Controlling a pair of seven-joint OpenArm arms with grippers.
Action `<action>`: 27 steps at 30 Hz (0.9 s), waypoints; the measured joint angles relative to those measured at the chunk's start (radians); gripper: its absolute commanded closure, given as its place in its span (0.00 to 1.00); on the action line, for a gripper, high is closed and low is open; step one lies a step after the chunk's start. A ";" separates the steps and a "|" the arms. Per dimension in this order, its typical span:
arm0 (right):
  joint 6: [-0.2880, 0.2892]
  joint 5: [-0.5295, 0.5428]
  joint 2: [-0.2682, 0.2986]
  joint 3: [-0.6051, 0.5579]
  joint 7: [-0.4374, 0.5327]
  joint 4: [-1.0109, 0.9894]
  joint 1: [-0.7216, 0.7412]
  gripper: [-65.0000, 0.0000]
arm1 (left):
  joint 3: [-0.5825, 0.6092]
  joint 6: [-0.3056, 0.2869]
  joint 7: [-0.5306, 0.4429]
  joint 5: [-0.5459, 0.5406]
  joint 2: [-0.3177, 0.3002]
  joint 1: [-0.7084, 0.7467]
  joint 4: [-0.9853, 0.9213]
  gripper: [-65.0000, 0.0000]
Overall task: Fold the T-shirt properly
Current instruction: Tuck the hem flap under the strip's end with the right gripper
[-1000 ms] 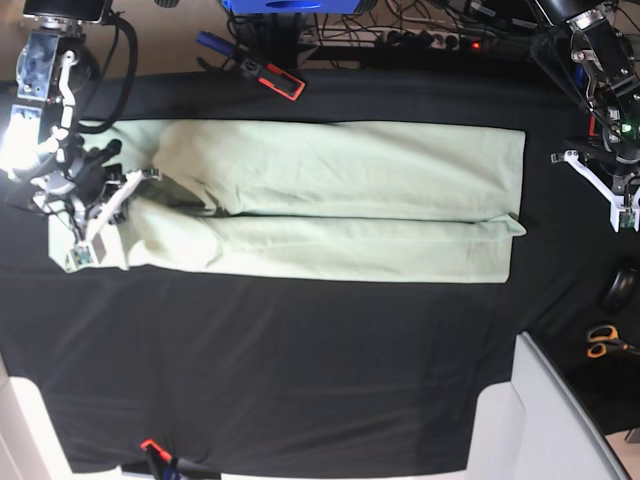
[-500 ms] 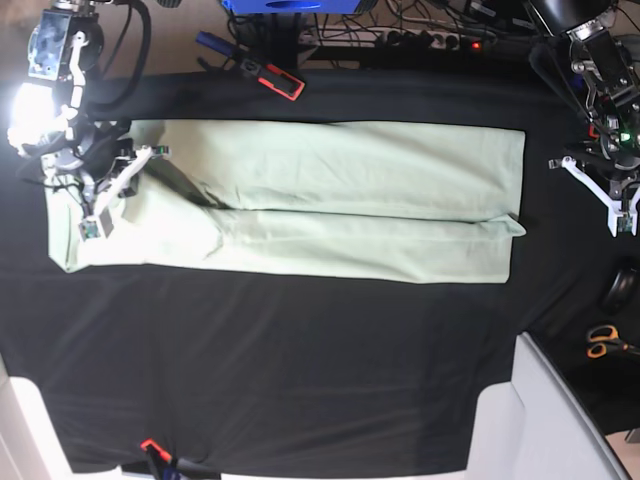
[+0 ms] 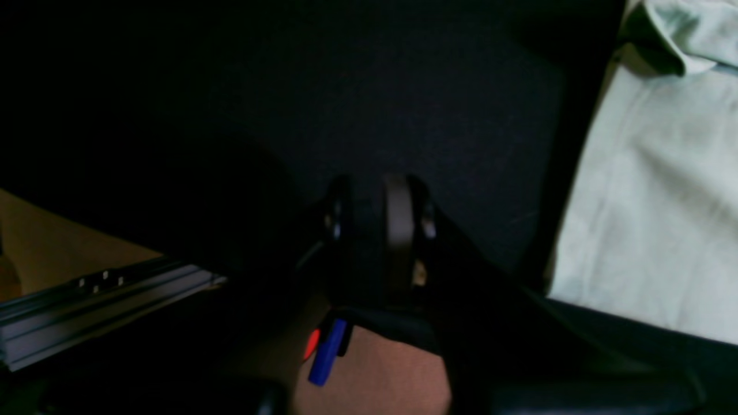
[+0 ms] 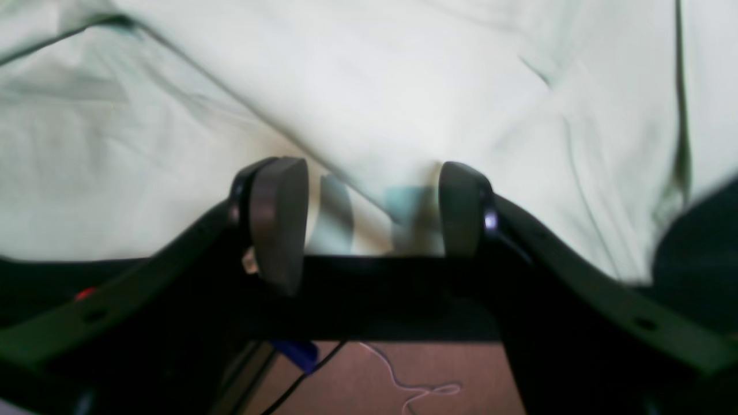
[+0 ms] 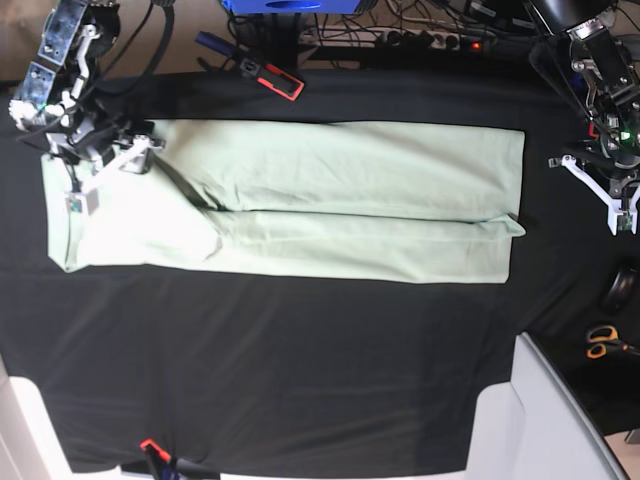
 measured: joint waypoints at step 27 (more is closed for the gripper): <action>0.178 -0.005 0.093 0.026 0.219 -0.359 0.122 1.00 | 0.001 0.000 -0.001 -0.014 0.021 -0.002 0.002 0.85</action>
